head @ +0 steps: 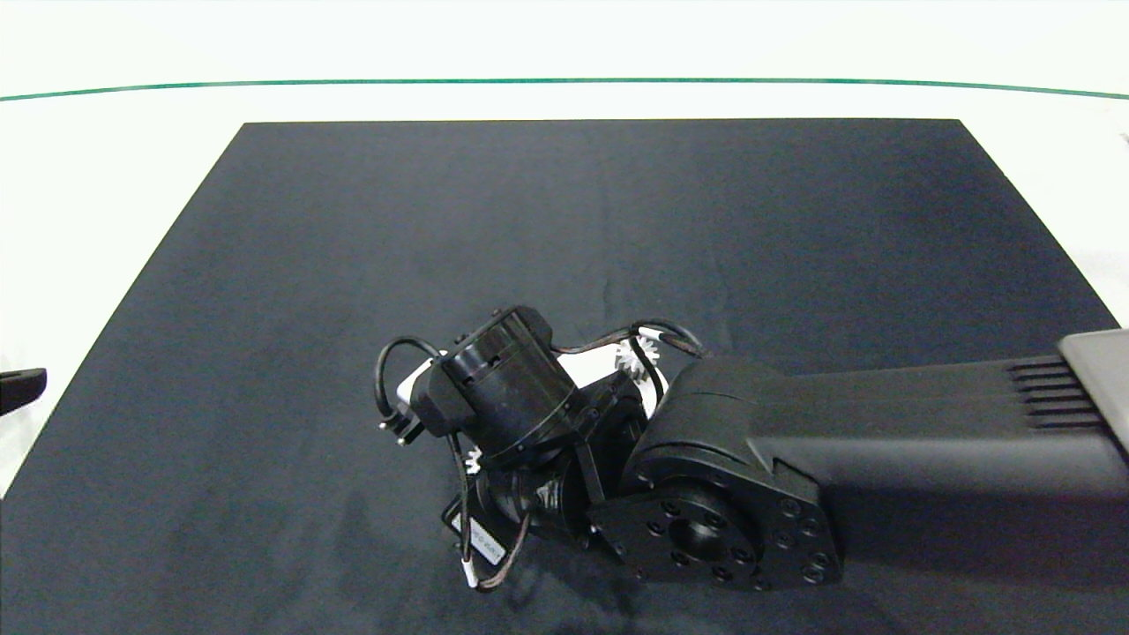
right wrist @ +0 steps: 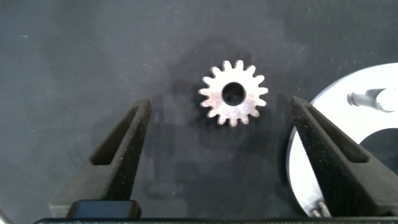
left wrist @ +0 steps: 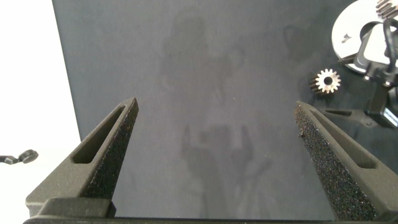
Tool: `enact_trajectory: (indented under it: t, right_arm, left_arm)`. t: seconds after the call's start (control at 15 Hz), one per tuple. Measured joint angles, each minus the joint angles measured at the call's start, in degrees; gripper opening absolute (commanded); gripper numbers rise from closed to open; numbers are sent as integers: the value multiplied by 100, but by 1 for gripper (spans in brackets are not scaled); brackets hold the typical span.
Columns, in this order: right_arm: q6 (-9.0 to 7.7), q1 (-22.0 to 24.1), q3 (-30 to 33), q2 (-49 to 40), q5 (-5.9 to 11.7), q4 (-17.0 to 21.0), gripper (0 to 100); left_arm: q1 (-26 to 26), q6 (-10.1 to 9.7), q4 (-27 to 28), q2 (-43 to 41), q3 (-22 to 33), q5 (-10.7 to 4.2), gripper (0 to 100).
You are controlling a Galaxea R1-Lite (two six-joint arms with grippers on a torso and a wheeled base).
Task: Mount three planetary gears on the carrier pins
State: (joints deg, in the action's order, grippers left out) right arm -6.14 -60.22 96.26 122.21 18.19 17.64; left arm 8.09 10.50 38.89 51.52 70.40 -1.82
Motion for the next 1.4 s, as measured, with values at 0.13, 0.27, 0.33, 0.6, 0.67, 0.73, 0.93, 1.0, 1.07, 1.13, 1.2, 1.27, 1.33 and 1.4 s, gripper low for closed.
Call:
enact_trajectory:
  t: [0.13,0.27,0.33,0.6,0.67,0.73,0.93,1.0,1.07,1.13,1.2,1.27,1.33,1.4]
  right_arm:
    - [2,88,2,59,2,-4,79]
    - [2,173,46,124,0,-22,75]
    - [4,207,74,152,-2,-39,73]
    - [11,240,138,190,-2,-41,66]
    - [13,238,143,194,-4,-41,63]
    - [20,238,143,199,-4,-41,61]
    - [30,223,143,207,-2,-41,55]
    - [33,218,143,207,-2,-41,54]
    - [37,217,140,210,-4,-41,51]
    - [41,217,138,210,-2,-44,49]
    - [45,218,138,210,-2,-50,48]
    - [45,221,140,210,-6,-50,45]
    - [48,221,143,212,-4,-59,43]
    - [48,223,143,223,-9,-65,42]
  left_arm:
    - [0,0,2,-1,-1,0,100]
    - [0,0,0,-6,-1,0,100]
    - [0,-2,0,-6,-1,0,100]
    - [6,0,2,-11,-9,2,100]
    - [6,0,2,-11,-11,0,100]
    - [6,0,2,-11,-11,0,100]
    - [2,-2,0,-11,-6,2,100]
    - [2,-2,0,-12,-6,0,100]
    - [4,0,0,-11,-4,0,100]
    - [4,0,0,-11,-4,0,100]
    - [6,-2,0,-11,-4,2,100]
    - [6,0,0,-11,-1,0,100]
    - [9,0,0,-11,0,0,100]
    - [9,0,0,-11,0,0,100]
